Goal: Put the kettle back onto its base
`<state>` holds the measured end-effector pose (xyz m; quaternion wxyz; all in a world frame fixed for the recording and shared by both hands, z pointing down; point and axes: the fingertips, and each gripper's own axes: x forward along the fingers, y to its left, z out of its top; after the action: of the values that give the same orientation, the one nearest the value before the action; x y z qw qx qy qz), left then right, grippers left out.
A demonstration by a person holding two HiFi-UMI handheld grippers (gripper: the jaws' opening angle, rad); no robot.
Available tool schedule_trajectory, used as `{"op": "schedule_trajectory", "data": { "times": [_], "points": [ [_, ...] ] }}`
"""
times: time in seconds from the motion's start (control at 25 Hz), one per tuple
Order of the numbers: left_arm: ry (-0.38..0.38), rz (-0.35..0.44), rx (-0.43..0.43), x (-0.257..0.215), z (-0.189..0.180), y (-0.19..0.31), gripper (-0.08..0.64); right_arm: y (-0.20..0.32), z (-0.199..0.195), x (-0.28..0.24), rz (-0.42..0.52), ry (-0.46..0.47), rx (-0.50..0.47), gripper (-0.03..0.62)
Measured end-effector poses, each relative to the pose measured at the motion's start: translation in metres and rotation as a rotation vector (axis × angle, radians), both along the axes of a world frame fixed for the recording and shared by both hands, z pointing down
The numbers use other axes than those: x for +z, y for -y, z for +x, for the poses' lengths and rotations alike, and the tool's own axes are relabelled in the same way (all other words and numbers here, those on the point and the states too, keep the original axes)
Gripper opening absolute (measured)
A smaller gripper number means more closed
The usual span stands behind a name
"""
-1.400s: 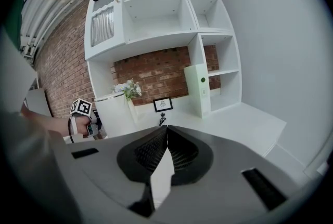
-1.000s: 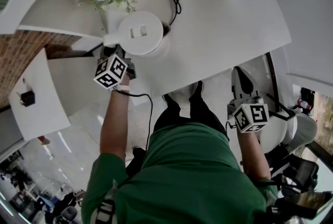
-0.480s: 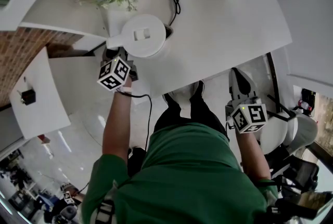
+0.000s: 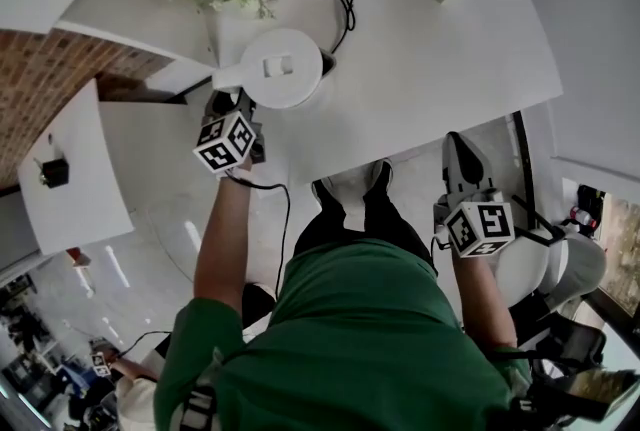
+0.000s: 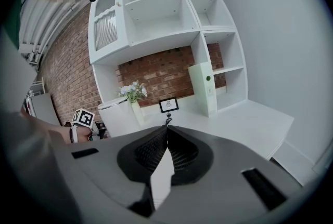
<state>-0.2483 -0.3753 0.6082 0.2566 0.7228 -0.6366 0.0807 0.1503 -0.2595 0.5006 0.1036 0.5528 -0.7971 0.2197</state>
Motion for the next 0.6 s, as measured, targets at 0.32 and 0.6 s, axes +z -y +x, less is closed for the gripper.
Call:
{"op": "schedule_trajectory", "data": {
  "times": [0.32,0.6],
  "points": [
    [-0.087,-0.080,-0.061,0.016,0.005,-0.086,0.196,0.002,0.003,-0.009,0.028,0.001,-0.012,0.021],
    [0.001,0.060,0.023,-0.059,0.004,-0.109,0.162,0.009,-0.002,-0.023,0.074,0.008,-0.032,0.021]
  ]
}}
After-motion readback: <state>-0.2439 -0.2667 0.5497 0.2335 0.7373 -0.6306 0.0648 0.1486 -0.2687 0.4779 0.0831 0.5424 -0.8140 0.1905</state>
